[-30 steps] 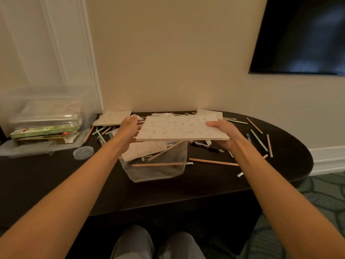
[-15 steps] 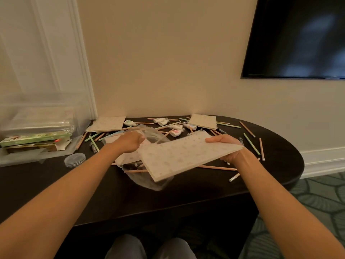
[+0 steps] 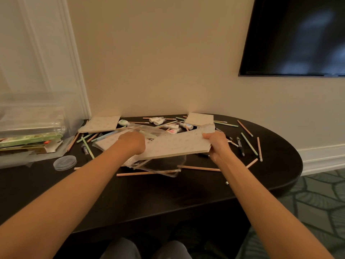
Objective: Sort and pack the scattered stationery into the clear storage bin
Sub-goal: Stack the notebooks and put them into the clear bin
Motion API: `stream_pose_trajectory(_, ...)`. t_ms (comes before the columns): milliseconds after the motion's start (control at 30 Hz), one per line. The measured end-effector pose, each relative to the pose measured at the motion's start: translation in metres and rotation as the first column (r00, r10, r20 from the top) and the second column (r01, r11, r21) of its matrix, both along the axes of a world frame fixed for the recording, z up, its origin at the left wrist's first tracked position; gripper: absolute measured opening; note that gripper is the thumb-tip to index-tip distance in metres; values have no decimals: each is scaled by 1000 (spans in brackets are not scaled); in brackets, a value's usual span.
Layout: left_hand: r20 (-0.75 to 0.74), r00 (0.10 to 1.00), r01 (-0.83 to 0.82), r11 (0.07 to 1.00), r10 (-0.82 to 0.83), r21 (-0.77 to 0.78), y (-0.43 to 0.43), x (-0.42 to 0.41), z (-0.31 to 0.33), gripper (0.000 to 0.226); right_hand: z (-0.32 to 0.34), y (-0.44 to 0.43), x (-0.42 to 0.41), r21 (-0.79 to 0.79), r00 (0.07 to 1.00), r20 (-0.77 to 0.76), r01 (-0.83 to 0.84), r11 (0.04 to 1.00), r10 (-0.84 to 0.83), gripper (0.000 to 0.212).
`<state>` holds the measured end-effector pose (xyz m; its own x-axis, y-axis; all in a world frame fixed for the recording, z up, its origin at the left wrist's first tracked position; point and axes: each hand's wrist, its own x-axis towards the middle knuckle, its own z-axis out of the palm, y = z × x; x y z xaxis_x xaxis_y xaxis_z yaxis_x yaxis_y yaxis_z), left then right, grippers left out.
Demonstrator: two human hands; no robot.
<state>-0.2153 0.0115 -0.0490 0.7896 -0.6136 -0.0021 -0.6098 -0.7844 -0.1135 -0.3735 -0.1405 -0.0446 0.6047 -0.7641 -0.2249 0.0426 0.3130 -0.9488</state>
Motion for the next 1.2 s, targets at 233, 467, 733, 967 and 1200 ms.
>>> stream_pose_trajectory(233,141,989,31,998,-38,53,-9,-9,0,34,-25,33,32,-93,999,42,30,995,-27,51)
stream_pose_trajectory(467,140,985,111,993,-104,-43,-2,-7,-7,30,-33,62,61,168,973,20,-230,958,230,44)
stream_pose_trajectory(733,31,995,97,885,-93,-455,-20,5,-26,25,-48,64,78,212,952,45,-304,929,302,50)
stream_pose_trajectory(967,20,990,118,746,-139,-655,-20,20,-36,33,-45,74,112,218,936,109,-351,910,335,51)
stream_pose_trajectory(1200,-55,988,57,660,-146,-749,-21,51,-36,39,-51,75,123,183,901,123,-433,883,416,48)
